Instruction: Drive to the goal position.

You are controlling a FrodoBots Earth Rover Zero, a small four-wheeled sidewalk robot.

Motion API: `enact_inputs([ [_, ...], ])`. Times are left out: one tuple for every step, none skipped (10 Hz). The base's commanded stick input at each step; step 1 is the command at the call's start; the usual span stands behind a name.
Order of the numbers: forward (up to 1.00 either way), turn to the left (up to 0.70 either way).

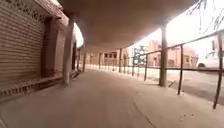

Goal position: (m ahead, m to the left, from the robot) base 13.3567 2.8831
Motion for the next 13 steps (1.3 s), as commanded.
enact_inputs([
  [0.70,0.00],
  [0.70,0.00],
  [0.70,0.00],
  [0.70,0.00],
  [0.70,0.00],
  [0.70,0.00],
  [0.70,0.00],
  [0.70,0.00],
  [0.70,0.00],
  [0.70,0.00],
  [0.70,0.00],
  [0.70,0.00],
  [0.70,0.00],
])
